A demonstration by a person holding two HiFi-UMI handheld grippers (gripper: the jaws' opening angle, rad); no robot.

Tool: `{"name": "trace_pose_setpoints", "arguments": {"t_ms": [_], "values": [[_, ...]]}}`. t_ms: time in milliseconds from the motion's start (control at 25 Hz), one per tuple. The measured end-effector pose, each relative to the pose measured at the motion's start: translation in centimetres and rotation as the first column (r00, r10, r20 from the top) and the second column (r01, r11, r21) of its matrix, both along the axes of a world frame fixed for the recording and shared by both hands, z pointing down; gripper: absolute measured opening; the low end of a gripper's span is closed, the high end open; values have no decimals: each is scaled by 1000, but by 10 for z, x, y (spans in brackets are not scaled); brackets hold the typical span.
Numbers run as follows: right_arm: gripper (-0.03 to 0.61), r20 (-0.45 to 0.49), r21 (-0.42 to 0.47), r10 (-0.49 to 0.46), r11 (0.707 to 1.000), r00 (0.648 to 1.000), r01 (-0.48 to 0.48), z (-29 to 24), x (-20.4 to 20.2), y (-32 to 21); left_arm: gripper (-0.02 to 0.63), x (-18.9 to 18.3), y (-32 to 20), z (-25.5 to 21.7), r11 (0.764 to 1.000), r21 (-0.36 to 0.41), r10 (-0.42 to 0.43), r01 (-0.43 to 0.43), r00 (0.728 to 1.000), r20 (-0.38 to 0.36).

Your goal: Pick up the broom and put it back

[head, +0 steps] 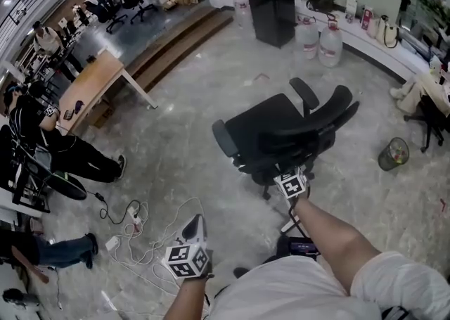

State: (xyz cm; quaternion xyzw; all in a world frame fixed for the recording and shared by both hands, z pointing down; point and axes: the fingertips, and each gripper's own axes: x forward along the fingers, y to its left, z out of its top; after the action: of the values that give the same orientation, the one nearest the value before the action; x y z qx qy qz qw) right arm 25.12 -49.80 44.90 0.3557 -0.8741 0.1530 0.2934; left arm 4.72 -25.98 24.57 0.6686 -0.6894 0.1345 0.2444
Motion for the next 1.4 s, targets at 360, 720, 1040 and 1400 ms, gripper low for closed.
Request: {"name": "trace_pose_setpoints", "arguments": {"t_ms": [360, 720, 1040, 1400], "values": [[84, 45, 96, -77, 993, 996, 72, -74, -28, 80, 5, -25, 34, -11, 997, 75, 21, -18, 999, -41], [3, 159, 212, -324, 934, 932, 289, -191, -178, 255, 5, -116, 147, -46, 984, 179, -9, 20, 998, -61], [3, 314, 271, -529, 846, 788, 460, -316, -328, 398, 5, -203, 246, -109, 943, 289, -156, 161, 987, -41], [2, 374, 334, -669, 743, 642, 580, -373, -401, 518, 5, -239, 301, -150, 896, 381, -239, 227, 971, -17]]}}
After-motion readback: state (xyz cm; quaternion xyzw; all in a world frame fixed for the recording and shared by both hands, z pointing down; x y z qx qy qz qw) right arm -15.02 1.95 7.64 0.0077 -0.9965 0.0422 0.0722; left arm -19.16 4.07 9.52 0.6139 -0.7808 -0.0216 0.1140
